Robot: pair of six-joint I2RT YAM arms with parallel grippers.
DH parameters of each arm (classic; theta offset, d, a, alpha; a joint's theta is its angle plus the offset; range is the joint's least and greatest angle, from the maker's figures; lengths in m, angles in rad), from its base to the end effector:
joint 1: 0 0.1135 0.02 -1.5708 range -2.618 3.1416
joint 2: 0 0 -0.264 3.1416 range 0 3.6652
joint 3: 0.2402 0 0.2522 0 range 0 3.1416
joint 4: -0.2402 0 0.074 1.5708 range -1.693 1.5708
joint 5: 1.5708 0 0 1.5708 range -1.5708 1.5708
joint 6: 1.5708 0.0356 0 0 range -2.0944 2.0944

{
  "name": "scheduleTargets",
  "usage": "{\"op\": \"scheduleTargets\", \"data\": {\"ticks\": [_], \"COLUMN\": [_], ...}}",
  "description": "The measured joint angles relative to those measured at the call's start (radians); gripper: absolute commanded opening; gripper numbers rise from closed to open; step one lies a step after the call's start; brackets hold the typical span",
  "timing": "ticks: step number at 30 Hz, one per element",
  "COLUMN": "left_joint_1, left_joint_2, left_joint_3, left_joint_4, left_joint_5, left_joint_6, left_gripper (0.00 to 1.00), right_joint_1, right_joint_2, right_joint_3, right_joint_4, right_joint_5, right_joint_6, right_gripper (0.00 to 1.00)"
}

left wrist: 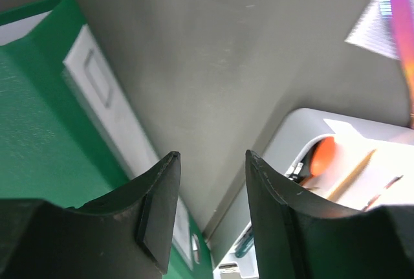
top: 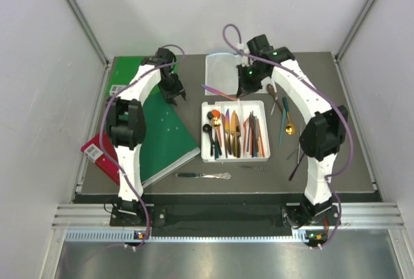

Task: Sort the eating utensils into containers
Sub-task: Pick up the spoon from the center of the board, then place the spoon in the storage box.

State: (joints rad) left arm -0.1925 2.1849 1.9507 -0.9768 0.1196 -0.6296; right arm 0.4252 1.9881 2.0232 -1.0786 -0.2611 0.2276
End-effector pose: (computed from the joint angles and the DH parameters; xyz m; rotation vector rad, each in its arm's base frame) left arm 0.4535 -0.0927 0.2284 -0.5849 2.7763 -0.3619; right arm 0.3827 0.1834 0.3297 -0.3574 2.6471 0.5630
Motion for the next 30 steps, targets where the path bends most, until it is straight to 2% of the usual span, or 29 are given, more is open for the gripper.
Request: {"op": "scheduleTargets", "data": {"ticks": [8,21,25,30], "left_joint_1": [0.016,0.016,0.017,0.020], "left_joint_2": [-0.002,-0.002,0.000,0.028], "left_joint_3": [-0.085,-0.133,-0.094,0.067], "left_joint_4": [0.032,0.044,0.032,0.045], "left_joint_5": [-0.005,-0.004,-0.009,0.001], "left_joint_6": [-0.004,-0.004,0.004,0.021], "left_gripper": [0.49,0.52,0.55,0.57], "right_joint_1": [0.106,0.166,0.175,0.175], "right_joint_2": [0.099,0.150,0.151,0.171], "right_joint_3": [-0.162,-0.140,-0.114,-0.109], "right_joint_4": [0.060,0.092,0.093,0.097], "right_joint_5": [-0.103,-0.122,-0.132,-0.134], "right_joint_6": [0.060,0.089,0.086,0.079], "right_gripper": [0.00,0.00,0.00,0.00]}}
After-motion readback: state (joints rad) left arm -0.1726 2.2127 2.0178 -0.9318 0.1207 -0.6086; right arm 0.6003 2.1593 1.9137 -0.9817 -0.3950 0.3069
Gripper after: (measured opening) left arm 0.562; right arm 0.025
